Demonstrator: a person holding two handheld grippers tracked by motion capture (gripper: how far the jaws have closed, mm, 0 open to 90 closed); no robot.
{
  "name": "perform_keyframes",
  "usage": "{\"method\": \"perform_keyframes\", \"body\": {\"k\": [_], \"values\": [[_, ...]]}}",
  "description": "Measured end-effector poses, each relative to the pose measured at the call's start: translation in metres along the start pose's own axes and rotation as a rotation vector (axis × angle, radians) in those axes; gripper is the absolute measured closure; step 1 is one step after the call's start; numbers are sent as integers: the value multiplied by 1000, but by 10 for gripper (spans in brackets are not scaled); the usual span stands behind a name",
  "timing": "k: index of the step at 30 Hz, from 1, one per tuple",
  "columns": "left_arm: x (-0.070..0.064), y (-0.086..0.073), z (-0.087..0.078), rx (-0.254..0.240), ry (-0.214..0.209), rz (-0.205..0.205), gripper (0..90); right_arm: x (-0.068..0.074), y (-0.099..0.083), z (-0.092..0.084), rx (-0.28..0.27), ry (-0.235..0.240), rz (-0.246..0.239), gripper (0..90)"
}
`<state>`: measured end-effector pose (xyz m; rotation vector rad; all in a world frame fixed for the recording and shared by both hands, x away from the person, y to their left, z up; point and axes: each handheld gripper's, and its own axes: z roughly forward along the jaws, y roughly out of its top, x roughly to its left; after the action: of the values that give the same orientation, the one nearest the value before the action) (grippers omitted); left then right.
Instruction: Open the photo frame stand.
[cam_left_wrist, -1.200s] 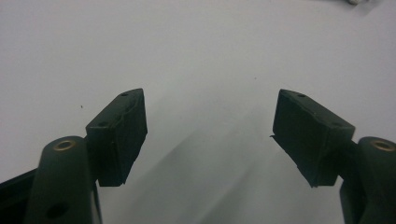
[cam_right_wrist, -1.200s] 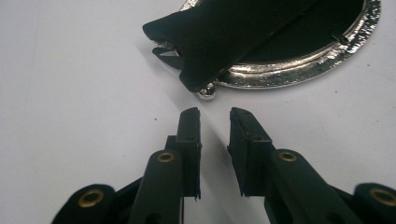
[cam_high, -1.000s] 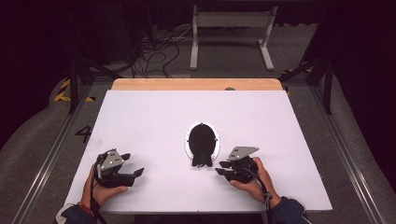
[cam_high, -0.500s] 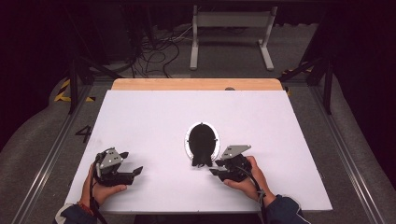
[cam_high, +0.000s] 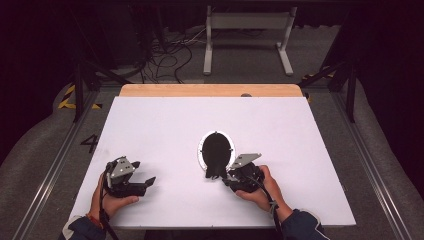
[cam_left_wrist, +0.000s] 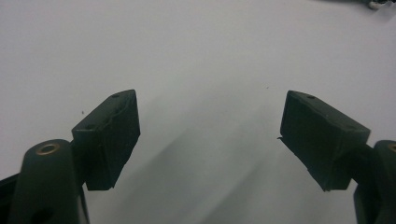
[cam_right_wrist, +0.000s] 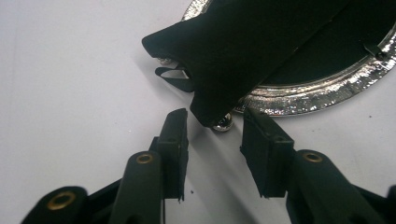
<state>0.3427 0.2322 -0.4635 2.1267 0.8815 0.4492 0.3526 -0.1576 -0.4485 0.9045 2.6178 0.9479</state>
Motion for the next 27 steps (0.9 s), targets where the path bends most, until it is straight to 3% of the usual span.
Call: {"method": "perform_keyframes", "body": {"k": [9,14,16,21,27], "values": [[-2,1,4,14,-7,2,208,-1,0,2,-24,10,-18,652],[-4,-2,1,18,-9,11,207,-5,2,4,-39,54,13,608],[-3,-3,0,15,-2,-1,207,-8,4,6,-58,96,27,591],[-2,-2,1,7,3,1,207,-15,2,6,-85,167,87,535],[-9,1,3,17,-3,33,207,-27,-2,7,-154,254,217,494]]}}
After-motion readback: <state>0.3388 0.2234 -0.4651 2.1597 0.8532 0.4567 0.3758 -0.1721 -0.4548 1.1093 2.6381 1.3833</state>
